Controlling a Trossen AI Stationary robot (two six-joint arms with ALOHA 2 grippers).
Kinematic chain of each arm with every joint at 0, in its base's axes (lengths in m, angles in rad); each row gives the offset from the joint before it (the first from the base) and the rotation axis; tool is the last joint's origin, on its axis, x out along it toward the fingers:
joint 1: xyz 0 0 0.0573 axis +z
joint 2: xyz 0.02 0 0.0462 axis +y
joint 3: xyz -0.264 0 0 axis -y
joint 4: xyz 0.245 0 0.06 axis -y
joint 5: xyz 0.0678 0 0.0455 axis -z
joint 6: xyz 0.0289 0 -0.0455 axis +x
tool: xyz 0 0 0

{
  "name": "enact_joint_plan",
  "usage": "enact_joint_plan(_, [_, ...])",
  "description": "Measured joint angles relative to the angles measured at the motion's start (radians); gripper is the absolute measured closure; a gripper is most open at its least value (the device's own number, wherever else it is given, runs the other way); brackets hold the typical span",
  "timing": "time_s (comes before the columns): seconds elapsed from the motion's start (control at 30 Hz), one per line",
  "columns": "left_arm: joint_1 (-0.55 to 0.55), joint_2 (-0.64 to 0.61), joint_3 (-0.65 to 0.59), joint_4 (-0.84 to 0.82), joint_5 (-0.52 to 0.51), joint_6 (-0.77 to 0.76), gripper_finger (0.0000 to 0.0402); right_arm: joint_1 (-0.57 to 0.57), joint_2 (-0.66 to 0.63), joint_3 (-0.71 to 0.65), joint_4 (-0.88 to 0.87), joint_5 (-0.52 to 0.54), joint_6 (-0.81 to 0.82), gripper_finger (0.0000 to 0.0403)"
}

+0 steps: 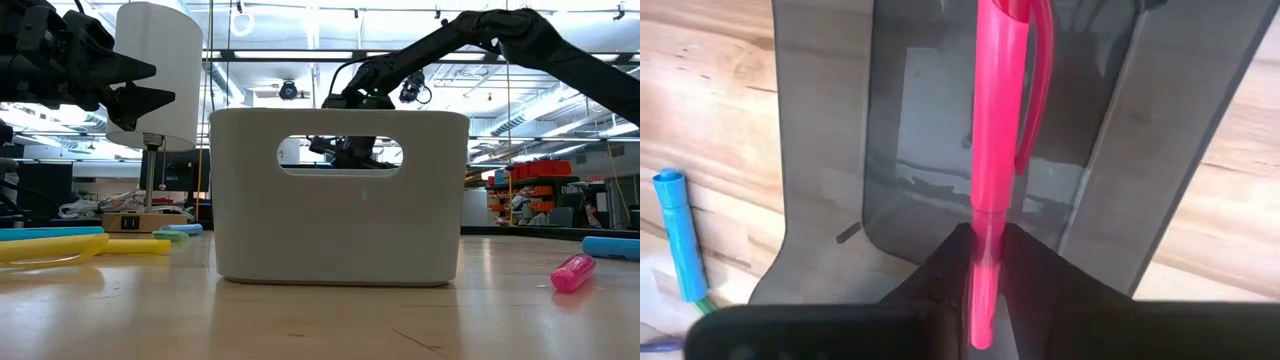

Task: Pick & Place Markers
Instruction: Put the large pink pen into the black bin

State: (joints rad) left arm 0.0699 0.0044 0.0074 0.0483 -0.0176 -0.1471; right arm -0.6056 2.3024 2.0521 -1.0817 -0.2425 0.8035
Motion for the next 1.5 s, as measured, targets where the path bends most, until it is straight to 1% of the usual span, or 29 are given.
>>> enact_joint_plan(0.1, [0.0, 0.0, 0.0, 0.0, 0.0, 0.0, 0.0113, 0.0, 0.0, 0.0, -0.001, 0.024, 0.002, 0.0349])
enact_joint_plan(0.3, [0.0, 0.0, 0.0, 0.0, 0.0, 0.0, 0.0113, 0.0, 0.0, 0.0, -0.003, 0.026, 0.004, 0.034])
enact_joint_plan(0.6, [0.0, 0.0, 0.0, 0.0, 0.0, 0.0, 0.0113, 0.0, 0.0, 0.0, -0.003, 0.026, 0.001, 0.0277])
enact_joint_plan(0.73, [0.0, 0.0, 0.0, 0.0, 0.0, 0.0, 0.0113, 0.0, -0.001, 0.0, -0.003, 0.025, 0.0, 0.0261])
enact_joint_plan(1.03, [0.0, 0.0, 0.0, 0.0, 0.0, 0.0, 0.0113, 0.0, -0.002, 0.0, 0.011, 0.016, 0.0, 0.0265])
enact_joint_plan(1.23, [0.0, 0.0, 0.0, 0.0, 0.0, 0.0, 0.0113, 0.0, -0.004, 0.0, 0.043, -0.037, -0.023, 0.0268])
enact_joint_plan(1.33, [0.0, 0.0, 0.0, 0.0, 0.0, 0.0, 0.0113, 0.0, -0.009, 0.001, 0.061, -0.039, -0.045, 0.0268])
enact_joint_plan(1.5, [0.0, 0.0, 0.0, 0.0, 0.0, 0.0, 0.0113, 0.0, -0.008, 0.059, 0.027, -0.038, -0.105, 0.0268])
